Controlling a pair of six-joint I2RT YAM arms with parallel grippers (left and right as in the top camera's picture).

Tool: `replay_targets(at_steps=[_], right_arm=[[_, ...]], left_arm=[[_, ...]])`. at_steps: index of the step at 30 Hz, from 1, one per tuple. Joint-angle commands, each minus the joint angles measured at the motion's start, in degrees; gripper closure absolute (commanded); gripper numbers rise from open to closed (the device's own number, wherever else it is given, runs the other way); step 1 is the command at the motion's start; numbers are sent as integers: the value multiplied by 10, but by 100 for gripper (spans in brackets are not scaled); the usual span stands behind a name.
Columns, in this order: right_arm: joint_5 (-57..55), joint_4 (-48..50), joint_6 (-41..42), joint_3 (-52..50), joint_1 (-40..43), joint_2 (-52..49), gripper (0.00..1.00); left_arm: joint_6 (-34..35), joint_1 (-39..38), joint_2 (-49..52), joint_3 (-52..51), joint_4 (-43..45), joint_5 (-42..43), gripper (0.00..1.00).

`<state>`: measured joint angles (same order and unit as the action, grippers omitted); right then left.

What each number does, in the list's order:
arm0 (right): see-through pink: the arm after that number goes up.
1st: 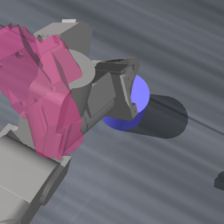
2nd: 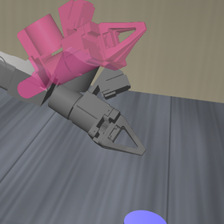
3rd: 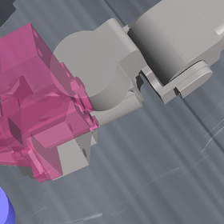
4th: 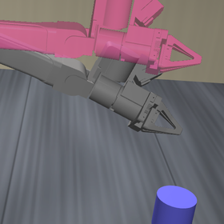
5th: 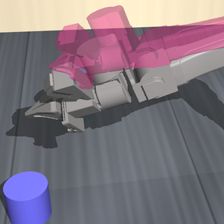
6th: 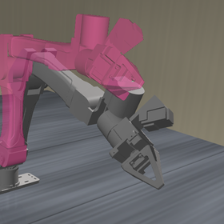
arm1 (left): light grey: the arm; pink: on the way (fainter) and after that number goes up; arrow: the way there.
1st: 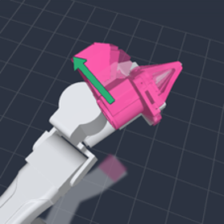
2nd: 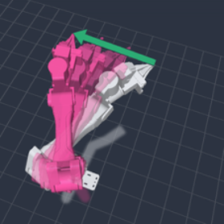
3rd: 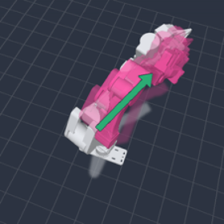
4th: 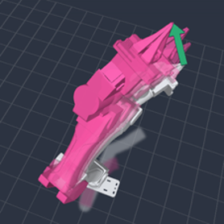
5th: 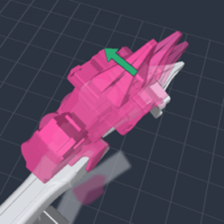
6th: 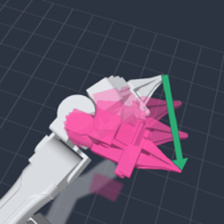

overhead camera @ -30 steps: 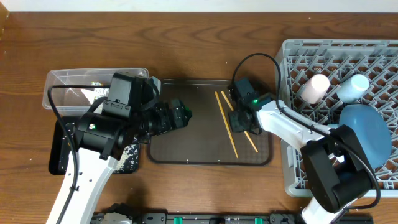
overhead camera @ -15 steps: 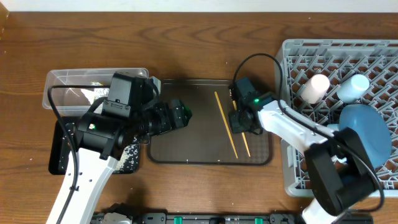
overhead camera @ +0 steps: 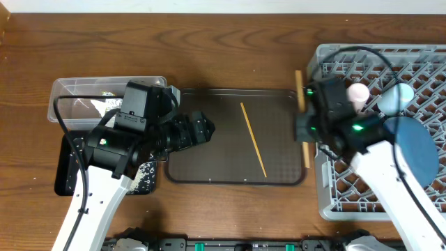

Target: Sort waste into correct bins and load items into the dishwasher rack

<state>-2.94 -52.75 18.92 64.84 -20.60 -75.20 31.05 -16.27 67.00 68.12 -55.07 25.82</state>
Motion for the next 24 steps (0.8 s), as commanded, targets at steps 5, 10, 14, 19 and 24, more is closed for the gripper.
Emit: replay_targets(at_steps=[5, 10, 14, 19, 24], right_arm=[[-68, -51, -58, 2, 62, 23, 99], [-110, -46, -59, -12, 89, 4, 99], [-116, -43, -59, -12, 111, -22, 99], [-116, -33, -63, -12, 123, -52, 99], [-114, -23, -64, -12, 124, -73, 99]], left_arm=[[-8, 2, 1, 7, 1, 5, 2], [-8, 2, 1, 7, 0, 5, 2], [-8, 2, 1, 7, 1, 5, 2], [-8, 2, 1, 7, 1, 5, 2], [-8, 2, 1, 7, 1, 5, 2]])
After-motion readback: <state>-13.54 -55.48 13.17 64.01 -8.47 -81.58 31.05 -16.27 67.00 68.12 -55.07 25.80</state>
